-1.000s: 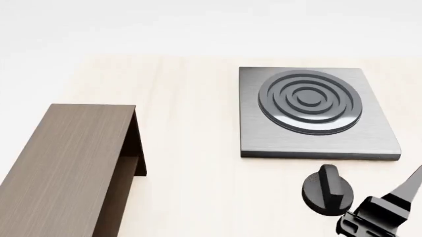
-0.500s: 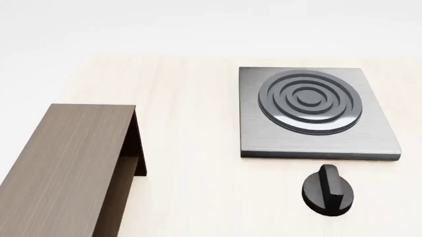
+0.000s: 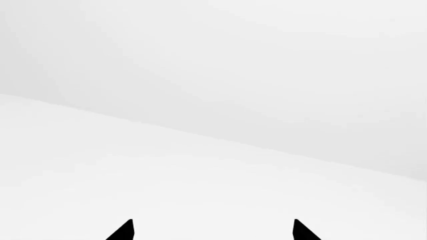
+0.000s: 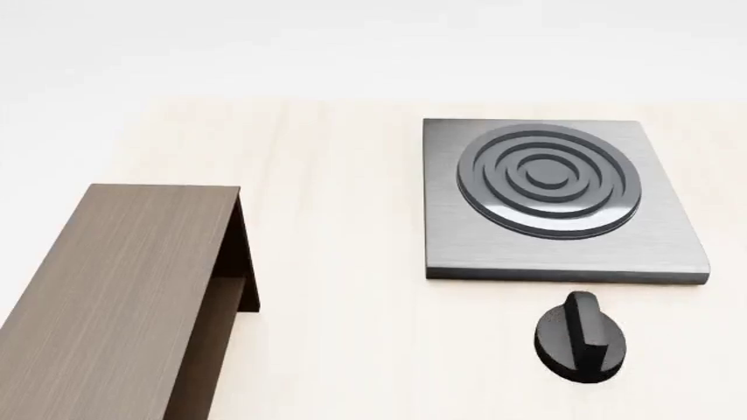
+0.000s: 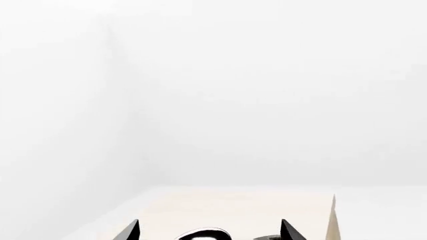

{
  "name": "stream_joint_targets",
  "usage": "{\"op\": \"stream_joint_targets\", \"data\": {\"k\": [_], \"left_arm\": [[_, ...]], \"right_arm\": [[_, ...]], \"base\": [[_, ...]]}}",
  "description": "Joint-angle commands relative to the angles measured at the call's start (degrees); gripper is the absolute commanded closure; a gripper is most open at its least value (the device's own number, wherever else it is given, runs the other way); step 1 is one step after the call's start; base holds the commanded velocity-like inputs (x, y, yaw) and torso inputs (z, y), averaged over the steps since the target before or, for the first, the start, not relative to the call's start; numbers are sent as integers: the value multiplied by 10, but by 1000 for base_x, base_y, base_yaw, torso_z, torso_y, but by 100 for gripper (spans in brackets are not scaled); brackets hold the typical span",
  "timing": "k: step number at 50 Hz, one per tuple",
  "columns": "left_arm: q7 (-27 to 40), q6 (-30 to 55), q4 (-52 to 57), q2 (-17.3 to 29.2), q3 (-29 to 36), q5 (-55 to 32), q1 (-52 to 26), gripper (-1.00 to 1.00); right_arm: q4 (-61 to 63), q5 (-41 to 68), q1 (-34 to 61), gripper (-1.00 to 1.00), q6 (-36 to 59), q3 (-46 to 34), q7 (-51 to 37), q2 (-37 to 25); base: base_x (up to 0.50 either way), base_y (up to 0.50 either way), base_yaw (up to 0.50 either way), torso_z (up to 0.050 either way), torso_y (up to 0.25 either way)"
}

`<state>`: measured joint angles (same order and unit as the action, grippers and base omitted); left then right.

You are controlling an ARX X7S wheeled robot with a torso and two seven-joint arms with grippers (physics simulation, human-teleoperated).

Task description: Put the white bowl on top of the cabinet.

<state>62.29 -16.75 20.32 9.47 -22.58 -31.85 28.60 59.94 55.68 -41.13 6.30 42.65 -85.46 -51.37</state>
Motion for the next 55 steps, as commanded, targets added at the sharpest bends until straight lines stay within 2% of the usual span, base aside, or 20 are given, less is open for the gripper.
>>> {"op": "stream_joint_targets", "data": {"k": [1, 18, 39, 55], "left_arm": [[1, -3, 0, 0, 1, -1, 2, -100], [2, -3, -2, 2, 4, -2, 1, -100], [5, -2, -5, 6, 6, -3, -1, -100], [6, -3, -6, 7, 7, -3, 0, -100]], "right_arm": [[0, 31, -37, -100, -7, 77, 11, 50], [-13, 68, -16, -100, 6, 90, 26, 84], [-111, 209, 57, -100, 40, 55, 19, 1], [-127, 277, 82, -100, 65, 75, -20, -61]], "base": [[0, 0, 0, 0, 0], [0, 0, 0, 0, 0], [0, 0, 0, 0, 0], [0, 0, 0, 0, 0]]}}
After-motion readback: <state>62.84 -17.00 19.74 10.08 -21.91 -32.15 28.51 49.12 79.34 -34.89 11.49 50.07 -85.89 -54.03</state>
